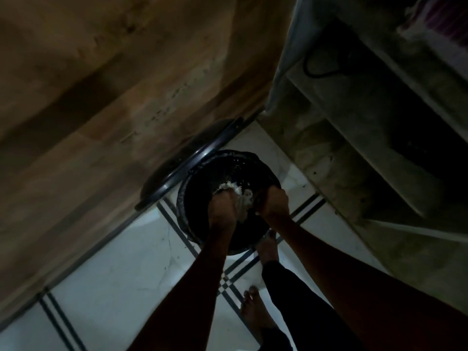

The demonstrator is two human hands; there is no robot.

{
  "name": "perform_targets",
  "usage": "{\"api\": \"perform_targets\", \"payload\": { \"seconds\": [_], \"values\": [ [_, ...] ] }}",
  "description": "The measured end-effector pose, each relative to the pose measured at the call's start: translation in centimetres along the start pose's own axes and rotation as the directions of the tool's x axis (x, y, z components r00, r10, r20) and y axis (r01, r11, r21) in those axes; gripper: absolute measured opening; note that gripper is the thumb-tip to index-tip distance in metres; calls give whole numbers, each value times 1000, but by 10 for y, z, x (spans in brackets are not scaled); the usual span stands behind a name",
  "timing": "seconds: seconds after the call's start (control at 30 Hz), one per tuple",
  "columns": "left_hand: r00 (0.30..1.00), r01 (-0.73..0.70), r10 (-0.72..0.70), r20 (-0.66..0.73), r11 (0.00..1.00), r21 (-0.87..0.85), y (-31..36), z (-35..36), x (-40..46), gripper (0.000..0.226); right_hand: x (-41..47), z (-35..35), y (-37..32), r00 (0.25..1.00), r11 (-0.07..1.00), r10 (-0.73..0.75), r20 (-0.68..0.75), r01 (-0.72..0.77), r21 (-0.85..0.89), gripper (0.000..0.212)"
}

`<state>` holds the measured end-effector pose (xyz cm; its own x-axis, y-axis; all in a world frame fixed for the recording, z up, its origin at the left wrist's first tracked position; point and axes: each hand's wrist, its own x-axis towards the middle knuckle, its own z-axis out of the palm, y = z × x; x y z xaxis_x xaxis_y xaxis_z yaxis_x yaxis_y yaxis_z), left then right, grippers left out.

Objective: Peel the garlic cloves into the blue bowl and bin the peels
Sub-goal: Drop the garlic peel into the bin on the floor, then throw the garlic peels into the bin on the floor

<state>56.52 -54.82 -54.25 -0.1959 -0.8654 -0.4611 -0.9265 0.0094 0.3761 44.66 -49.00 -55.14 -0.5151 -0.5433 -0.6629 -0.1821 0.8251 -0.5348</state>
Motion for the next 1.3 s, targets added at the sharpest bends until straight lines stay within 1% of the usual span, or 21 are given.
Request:
{"api": "perform_targets", "payload": {
  "seconds": [0.03,0.07,0.1,0.13,0.2,0.23,0.27,0.33,0.37,0.43,0.47,0.57,0.63,0.73,0.83,0.9,0.93,1.03,1.1,1.2,1.3],
  "values": [
    [1000,-7,8,-8,999,46,5,-7,-1,39,-5,-5,-5,1000,999,-7,-30,6,-33,10],
    [1000,4,-3,-10,996,84,9,-14,-7,38,-12,-10,-11,997,997,-11,-72,5,-80,16],
    [999,-13,8,32,990,138,15,-24,-15,36,-17,-15,-15,997,991,6,-76,-16,-133,23],
    [999,-28,21,47,986,163,19,-31,-23,35,-24,-20,-21,998,989,26,-58,-34,-142,28],
    [997,-73,71,19,989,126,30,-49,-42,31,-43,-34,-33,999,991,47,-28,-50,-124,28],
    [997,-73,73,9,993,87,35,-61,-51,29,-51,-40,-39,998,994,49,-36,-52,-93,26],
    [998,-59,61,-31,998,33,40,-71,-60,26,-63,-48,-45,998,998,44,-43,-46,-35,21],
    [994,-59,44,-103,987,-152,59,-99,-86,21,-93,-75,-55,997,992,24,-74,-15,127,11],
    [989,-83,50,-137,965,-248,68,-115,-102,19,-114,-91,-62,996,979,24,-87,-6,205,11],
    [983,-128,62,-172,905,-405,94,-156,-140,17,-159,-128,-75,994,949,13,-105,21,316,28],
    [983,-144,71,-169,870,-471,109,-177,-159,17,-185,-152,-82,994,934,-11,-105,48,355,32],
    [993,-120,90,-79,750,-650,154,-231,-217,17,-259,-224,-97,986,891,-107,-127,152,429,30],
    [990,-117,135,-38,655,-747,188,-261,-255,18,-312,-276,-103,973,874,-153,-175,215,435,33],
    [966,-122,256,28,552,-825,246,-288,-315,21,-383,-348,-97,940,813,-196,-280,316,490,24],
    [920,-85,378,104,450,-889,306,-299,-377,25,-443,-409,-72,925,719,-181,-334,356,597,18],
    [869,-48,469,158,397,-917,344,-299,-419,27,-478,-446,-46,908,644,-170,-383,397,654,17],
    [841,-32,509,183,385,-922,360,-296,-440,27,-494,-464,-32,898,607,-166,-408,419,675,19],
    [767,7,593,244,372,-928,408,-276,-504,28,-543,-515,17,878,526,-111,-466,450,722,23],
    [719,50,627,300,383,-922,438,-255,-545,28,-573,-546,54,849,534,-88,-521,482,695,16],
    [653,94,661,370,414,-905,479,-214,-602,31,-605,-586,117,829,549,-41,-558,485,681,16],
    [628,111,656,418,457,-883,519,-164,-654,30,-623,-626,185,832,535,12,-555,464,706,17]
  ]
}}
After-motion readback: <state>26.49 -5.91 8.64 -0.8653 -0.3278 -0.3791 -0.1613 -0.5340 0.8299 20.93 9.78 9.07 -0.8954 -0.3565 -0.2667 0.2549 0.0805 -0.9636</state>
